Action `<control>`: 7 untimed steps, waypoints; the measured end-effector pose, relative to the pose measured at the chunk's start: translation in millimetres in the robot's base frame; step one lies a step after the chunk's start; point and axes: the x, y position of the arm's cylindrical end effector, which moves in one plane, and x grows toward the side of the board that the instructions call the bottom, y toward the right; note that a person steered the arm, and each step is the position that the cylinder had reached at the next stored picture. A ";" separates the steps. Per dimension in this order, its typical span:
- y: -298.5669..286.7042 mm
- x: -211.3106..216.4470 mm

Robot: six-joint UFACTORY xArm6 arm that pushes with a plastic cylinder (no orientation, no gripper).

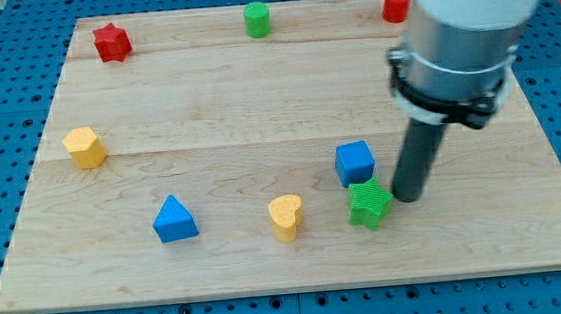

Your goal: Push the green circle towards center

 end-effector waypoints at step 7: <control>-82.4 -333.3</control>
